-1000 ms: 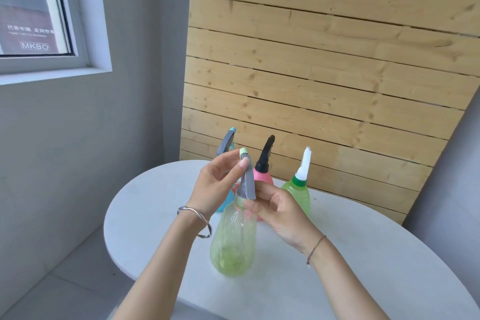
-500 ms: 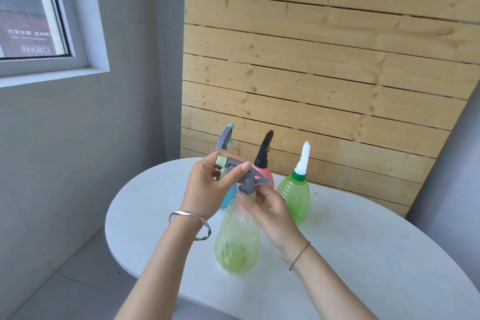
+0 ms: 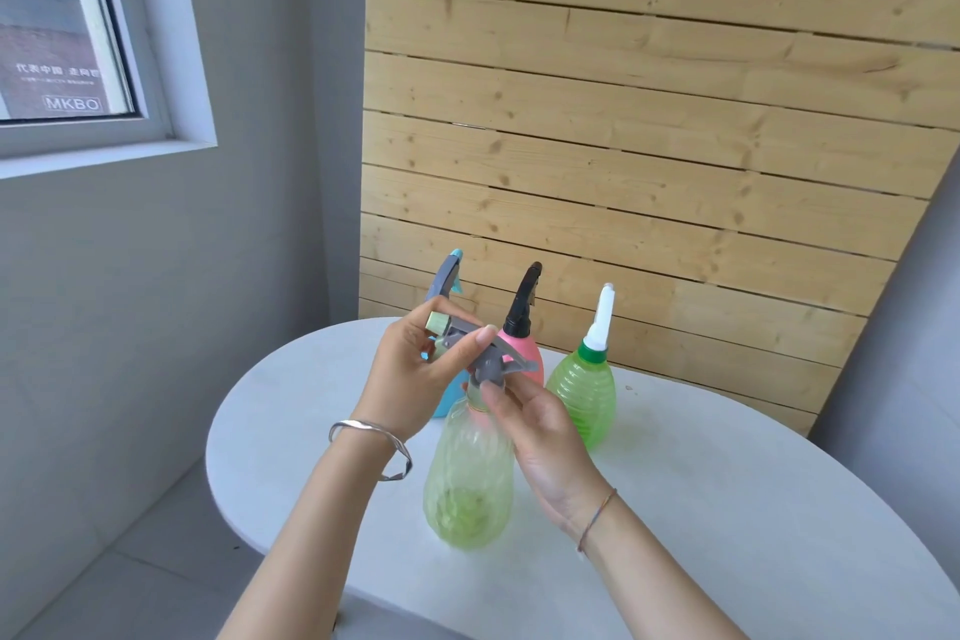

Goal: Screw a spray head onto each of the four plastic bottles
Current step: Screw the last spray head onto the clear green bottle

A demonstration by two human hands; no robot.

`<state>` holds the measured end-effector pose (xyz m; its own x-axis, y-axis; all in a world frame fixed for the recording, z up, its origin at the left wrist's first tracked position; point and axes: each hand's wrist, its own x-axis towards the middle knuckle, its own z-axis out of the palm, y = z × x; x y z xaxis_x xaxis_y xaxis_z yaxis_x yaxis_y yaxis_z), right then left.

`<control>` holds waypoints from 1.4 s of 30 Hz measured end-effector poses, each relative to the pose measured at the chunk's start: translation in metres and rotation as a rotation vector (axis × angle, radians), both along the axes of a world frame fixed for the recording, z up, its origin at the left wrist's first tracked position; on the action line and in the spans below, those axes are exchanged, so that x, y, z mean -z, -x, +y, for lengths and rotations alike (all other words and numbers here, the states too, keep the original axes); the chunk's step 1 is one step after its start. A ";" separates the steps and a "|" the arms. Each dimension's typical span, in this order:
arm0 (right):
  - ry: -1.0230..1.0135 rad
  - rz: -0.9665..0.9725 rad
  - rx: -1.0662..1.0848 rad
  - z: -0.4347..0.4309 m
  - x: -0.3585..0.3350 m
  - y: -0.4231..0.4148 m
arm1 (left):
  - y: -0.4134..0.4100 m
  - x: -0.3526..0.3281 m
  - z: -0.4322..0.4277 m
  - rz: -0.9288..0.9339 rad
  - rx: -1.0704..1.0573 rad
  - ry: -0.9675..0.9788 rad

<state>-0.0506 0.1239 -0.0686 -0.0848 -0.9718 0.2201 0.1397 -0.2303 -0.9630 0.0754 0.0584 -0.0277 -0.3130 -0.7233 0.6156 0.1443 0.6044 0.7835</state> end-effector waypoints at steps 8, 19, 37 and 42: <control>0.013 -0.011 -0.019 -0.002 0.003 0.000 | -0.002 0.002 0.001 -0.011 -0.002 0.008; -0.006 -0.053 -0.095 0.000 -0.001 0.003 | -0.002 0.000 0.002 -0.033 -0.029 -0.008; 0.012 -0.070 -0.068 0.001 -0.001 0.000 | -0.003 0.002 0.001 -0.010 0.031 -0.006; 0.039 -0.039 0.085 -0.003 0.004 -0.003 | -0.002 0.002 0.002 -0.011 0.024 0.006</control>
<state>-0.0471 0.1209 -0.0723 -0.1756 -0.9515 0.2524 0.1555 -0.2800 -0.9473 0.0771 0.0608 -0.0301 -0.3372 -0.7120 0.6159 0.1500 0.6053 0.7818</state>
